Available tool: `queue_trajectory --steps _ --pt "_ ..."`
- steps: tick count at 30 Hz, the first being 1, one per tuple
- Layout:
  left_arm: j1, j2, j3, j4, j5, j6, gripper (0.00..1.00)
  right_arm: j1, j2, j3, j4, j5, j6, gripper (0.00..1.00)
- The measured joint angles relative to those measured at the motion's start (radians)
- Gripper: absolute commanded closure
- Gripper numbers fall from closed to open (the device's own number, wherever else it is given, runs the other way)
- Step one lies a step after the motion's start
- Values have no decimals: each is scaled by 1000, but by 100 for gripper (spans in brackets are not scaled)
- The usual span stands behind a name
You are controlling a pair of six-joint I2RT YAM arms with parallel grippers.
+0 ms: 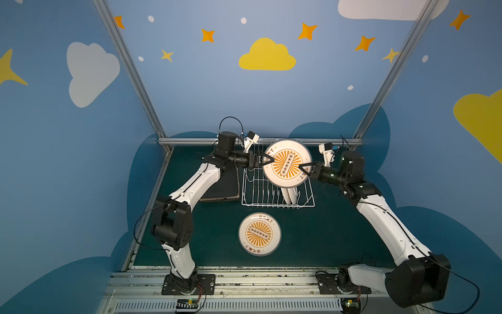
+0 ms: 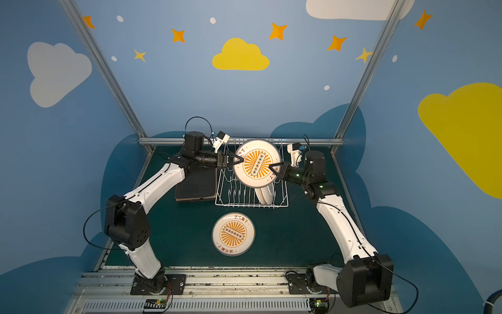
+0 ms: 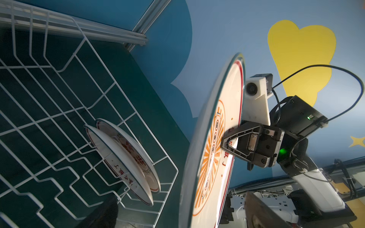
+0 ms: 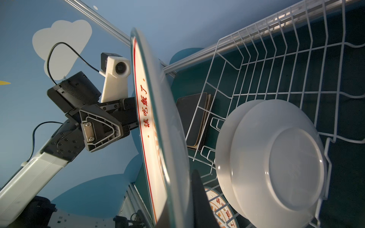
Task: Unload the plates from the dish rack
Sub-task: Pick up a plate from the dish rack.
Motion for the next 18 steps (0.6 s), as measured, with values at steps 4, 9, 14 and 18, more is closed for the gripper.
queue_trajectory --steps 4,9,14,18 --pt "-14 0 30 -18 17 4 27 0 28 0 1 -27 6 100" --pt "-19 3 39 -46 21 18 42 -1 48 1 8 -63 23 100" --pt "-18 4 39 -80 16 35 50 -2 74 11 15 -102 32 100" --pt "-19 4 39 -99 9 42 65 -2 86 20 15 -126 40 100"
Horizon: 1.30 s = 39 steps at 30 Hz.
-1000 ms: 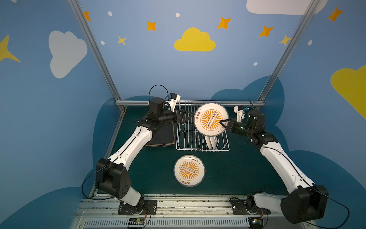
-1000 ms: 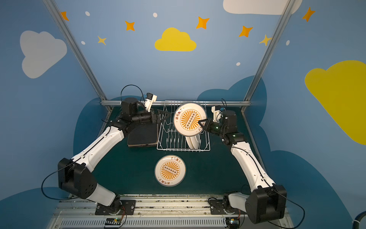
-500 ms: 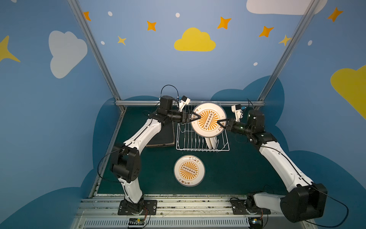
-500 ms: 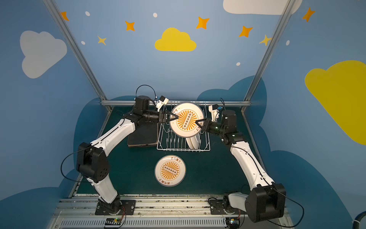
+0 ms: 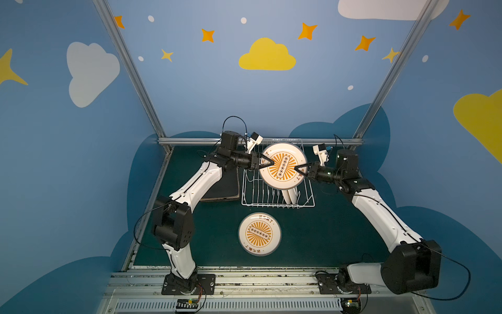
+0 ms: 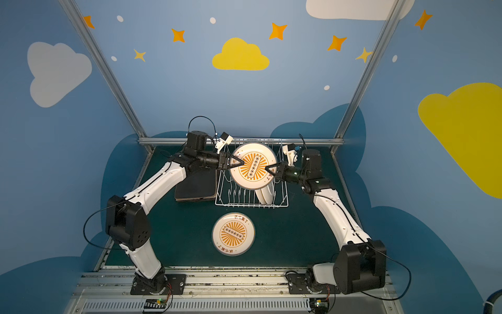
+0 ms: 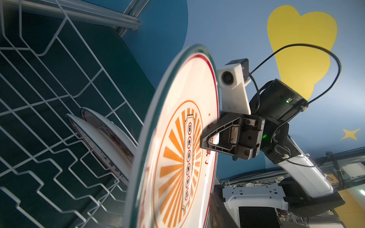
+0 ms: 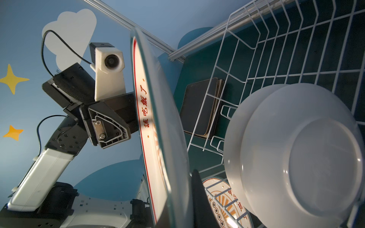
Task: Unload the plates from the dish rack
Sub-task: Pick up a plate from the dish rack.
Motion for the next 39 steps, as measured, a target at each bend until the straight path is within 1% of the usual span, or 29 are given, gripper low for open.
queue_trajectory --steps 6,7,8,10,14,16,17,18,19,21,25,30,34,39 --pt "0 4 6 -36 -22 14 94 0 2 6 2 -20 1 100" --pt "3 5 6 -44 -16 3 97 -1 2 6 5 -23 -8 100" --pt "4 5 7 -48 -14 -2 97 -2 3 6 6 -26 -16 100" --pt "5 5 9 -56 -11 -5 97 -1 4 6 3 -28 -16 92" --pt "2 5 13 -69 -20 -6 97 1 4 7 -6 -17 -17 66" --pt "-4 5 13 -79 -32 -3 97 2 4 11 -14 -9 -20 46" --pt "-5 5 13 -85 -38 -3 97 2 4 14 -17 -2 -26 30" --pt "-7 4 13 -92 -43 -3 97 2 3 15 -22 3 -31 18" --pt "-8 3 13 -97 -45 -5 97 2 2 16 -26 10 -41 16" --pt "-5 -1 12 -109 -53 -8 97 2 -6 17 -48 26 -74 13" --pt "10 -31 -1 -142 -72 -9 97 2 -36 34 -127 53 -161 13" --pt "27 -137 -76 -192 -82 -5 97 2 -99 52 -224 78 -341 13" --pt "29 -228 -143 -261 -82 14 97 2 -156 52 -305 93 -514 12" --pt "28 -324 -280 -327 -84 45 97 3 -210 52 -391 114 -703 12"
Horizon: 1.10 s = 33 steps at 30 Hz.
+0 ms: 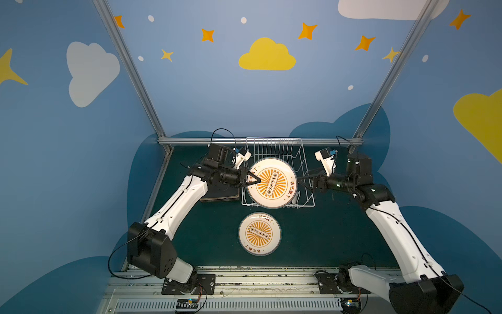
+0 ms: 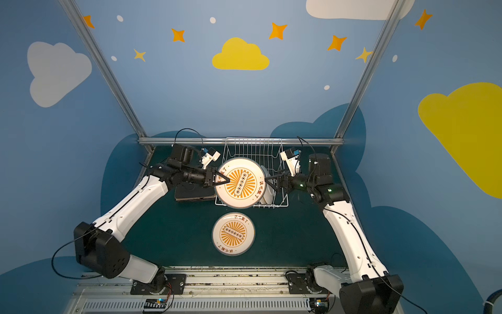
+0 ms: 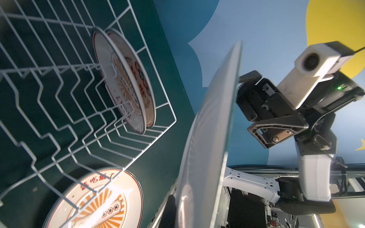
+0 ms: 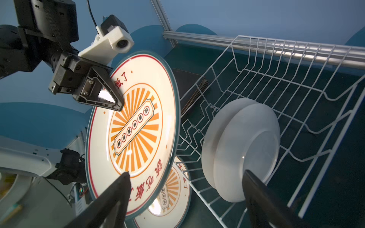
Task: Unload the plates from the dish rack
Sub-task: Pick up a plate from the dish rack, then place the plate on the plate.
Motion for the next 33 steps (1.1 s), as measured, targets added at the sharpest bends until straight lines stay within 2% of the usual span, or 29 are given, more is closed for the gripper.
queue_trajectory --steps 9,19,27,33 --pt "-3 -118 -232 -161 -68 69 97 17 -34 -19 -84 53 -142 12" --pt "-18 -191 -473 -154 -69 53 97 109 -62 -87 -172 88 -320 12" --pt "-32 -181 -552 -92 -69 36 97 169 -90 -132 -190 130 -385 12" --pt "-39 -113 -583 -16 -70 26 97 187 -89 -132 -177 157 -388 12"
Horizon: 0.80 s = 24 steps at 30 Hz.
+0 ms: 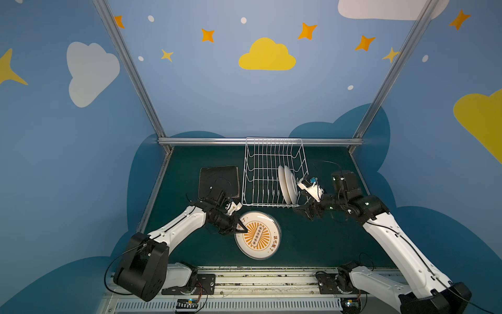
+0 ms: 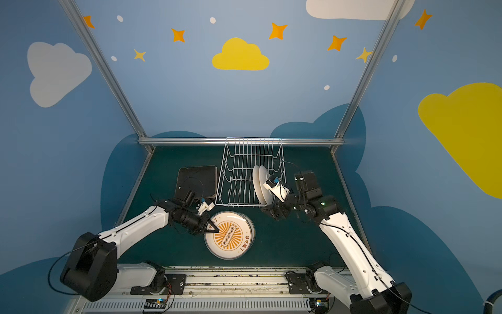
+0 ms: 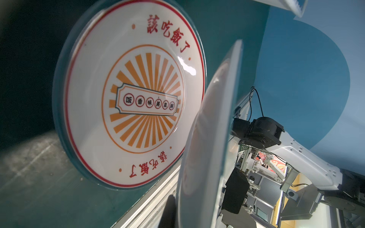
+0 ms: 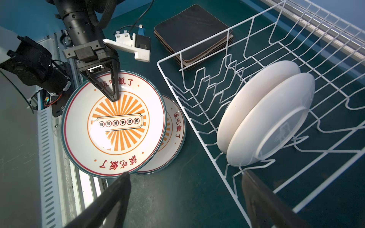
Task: Unload the plates from the dish rack
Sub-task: Place the plate on the plate.
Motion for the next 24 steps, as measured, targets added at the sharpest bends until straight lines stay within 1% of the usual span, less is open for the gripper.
queue_trajectory --steps 8,18,20,24 --pt "-2 90 -6 61 -7 5 91 27 22 -10 9 24 0 12" --pt "-4 159 19 72 -22 28 78 42 31 -14 8 54 -7 12" --pt "-4 164 21 72 -22 31 72 42 36 -14 7 55 -10 12" --pt "-5 167 25 74 -27 37 51 46 42 -15 2 56 -23 12"
